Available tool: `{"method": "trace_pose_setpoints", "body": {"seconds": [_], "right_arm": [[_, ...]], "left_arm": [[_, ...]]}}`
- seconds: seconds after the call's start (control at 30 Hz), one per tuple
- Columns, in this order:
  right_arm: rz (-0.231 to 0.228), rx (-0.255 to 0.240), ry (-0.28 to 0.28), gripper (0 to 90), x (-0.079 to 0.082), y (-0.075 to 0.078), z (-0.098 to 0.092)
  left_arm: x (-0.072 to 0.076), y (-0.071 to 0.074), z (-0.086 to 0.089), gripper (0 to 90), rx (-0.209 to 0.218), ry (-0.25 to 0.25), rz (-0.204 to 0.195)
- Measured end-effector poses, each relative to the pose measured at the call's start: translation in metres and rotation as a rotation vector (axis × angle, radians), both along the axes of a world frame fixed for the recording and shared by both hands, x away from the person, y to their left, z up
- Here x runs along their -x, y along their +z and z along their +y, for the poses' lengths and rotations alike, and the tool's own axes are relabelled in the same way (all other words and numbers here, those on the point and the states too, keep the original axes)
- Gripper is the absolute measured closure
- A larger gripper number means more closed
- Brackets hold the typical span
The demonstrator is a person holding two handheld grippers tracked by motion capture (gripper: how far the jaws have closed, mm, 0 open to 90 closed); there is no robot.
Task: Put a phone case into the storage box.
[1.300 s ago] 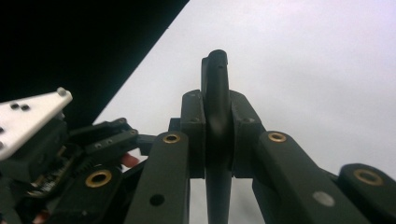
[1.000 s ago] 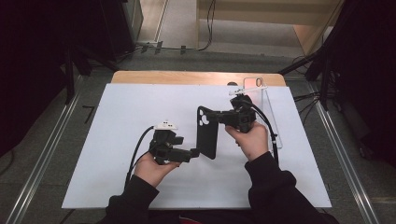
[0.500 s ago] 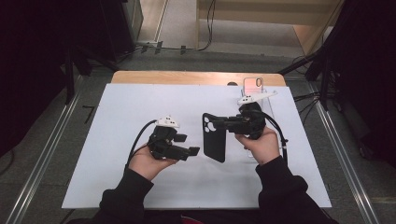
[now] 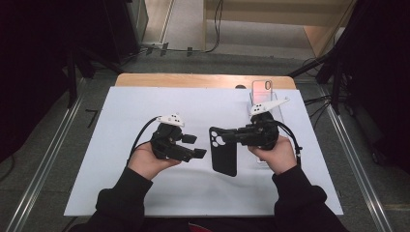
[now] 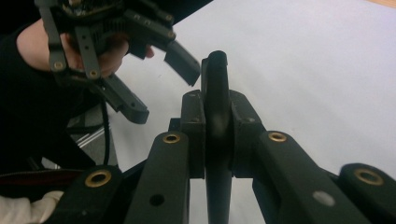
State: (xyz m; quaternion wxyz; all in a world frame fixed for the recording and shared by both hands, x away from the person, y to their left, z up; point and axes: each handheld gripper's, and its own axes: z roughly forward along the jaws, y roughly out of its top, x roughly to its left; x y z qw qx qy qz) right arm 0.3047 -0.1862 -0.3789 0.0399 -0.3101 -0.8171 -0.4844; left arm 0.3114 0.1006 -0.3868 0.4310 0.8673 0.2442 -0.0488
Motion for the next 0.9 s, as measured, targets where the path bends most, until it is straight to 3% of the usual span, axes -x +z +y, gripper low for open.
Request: {"method": "trace_pose_setpoints", "body": {"seconds": [0.47, 0.73, 0.8, 0.9], "right_arm": [[0.006, -0.025, 0.084, 76.9, 0.002, -0.003, 0.011], [0.009, -0.042, 0.117, 76.9, 0.004, -0.005, 0.019], [0.009, -0.048, 0.124, 76.9, 0.004, -0.005, 0.02], [0.01, -0.057, 0.132, 76.9, 0.004, -0.005, 0.021]], "left_arm": [[-0.01, 0.002, -0.006, 32.1, 0.037, -0.063, 0.011], [-0.011, -0.004, -0.013, 32.5, 0.022, -0.111, 0.016], [-0.01, -0.005, -0.013, 36.2, 0.027, -0.12, 0.013], [-0.009, -0.005, -0.011, 54.6, 0.042, -0.146, -0.005]]}}
